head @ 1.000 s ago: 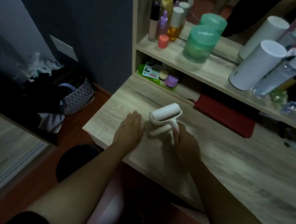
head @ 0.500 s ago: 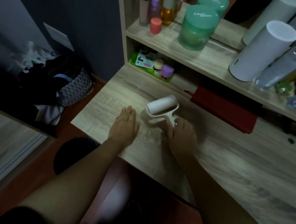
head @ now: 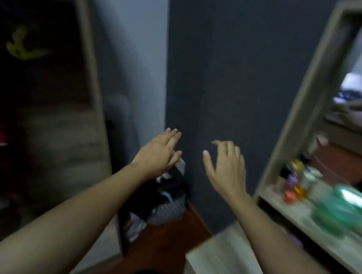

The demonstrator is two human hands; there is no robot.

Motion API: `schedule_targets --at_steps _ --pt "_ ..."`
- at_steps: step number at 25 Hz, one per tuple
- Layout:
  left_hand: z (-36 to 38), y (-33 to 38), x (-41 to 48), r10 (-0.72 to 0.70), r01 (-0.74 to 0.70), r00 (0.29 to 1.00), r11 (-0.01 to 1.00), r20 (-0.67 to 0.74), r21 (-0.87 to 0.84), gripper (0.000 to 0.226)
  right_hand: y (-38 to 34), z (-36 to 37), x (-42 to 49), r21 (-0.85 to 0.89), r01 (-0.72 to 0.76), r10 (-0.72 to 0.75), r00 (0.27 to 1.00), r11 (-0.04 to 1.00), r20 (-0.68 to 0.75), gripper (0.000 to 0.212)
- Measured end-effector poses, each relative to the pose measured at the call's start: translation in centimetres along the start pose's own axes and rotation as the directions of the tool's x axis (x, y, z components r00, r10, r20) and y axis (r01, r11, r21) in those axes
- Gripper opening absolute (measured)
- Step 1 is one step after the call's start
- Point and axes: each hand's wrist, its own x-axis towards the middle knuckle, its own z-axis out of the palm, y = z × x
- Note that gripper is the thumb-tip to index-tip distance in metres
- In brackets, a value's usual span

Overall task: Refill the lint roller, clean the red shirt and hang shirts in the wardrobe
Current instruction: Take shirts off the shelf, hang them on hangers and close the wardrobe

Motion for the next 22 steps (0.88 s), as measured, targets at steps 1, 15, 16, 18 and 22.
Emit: schedule_targets --at_steps 1,15,16,18,22 --pt "-4.1 -2.9 0.2 -0.004 0.009 0.997 0.998 -0.071 0.06 0.058 -3.9 0.0 3.4 0.02 0.066 -0.065 0.998 0.998 -0.027 0.044" --pt "-40.5 -32.6 -7.5 0.126 0.201 0.885 0.765 -0.448 0.612 0.061 -46.6 -1.8 26.2 0.073 0.529 -0.444 0.771 0.845 -0.457 0.052" --pt "-41.8 -34.0 -7.7 0.12 0.225 0.882 0.742 -0.456 0.631 0.061 -48.1 -1.7 27.1 0.062 0.541 -0.452 0.755 0.839 -0.475 0.051" --pt "-44.1 -36.6 -7.4 0.13 0.254 0.873 0.702 -0.47 0.665 0.061 -50.4 -1.6 29.3 0.015 0.567 -0.483 0.715 0.823 -0.506 0.049" --pt "-47.7 -40.4 -5.8 0.133 0.293 0.864 0.65 -0.485 0.701 0.059 -53.1 -0.8 33.8 -0.095 0.63 -0.587 0.646 0.771 -0.488 0.043"
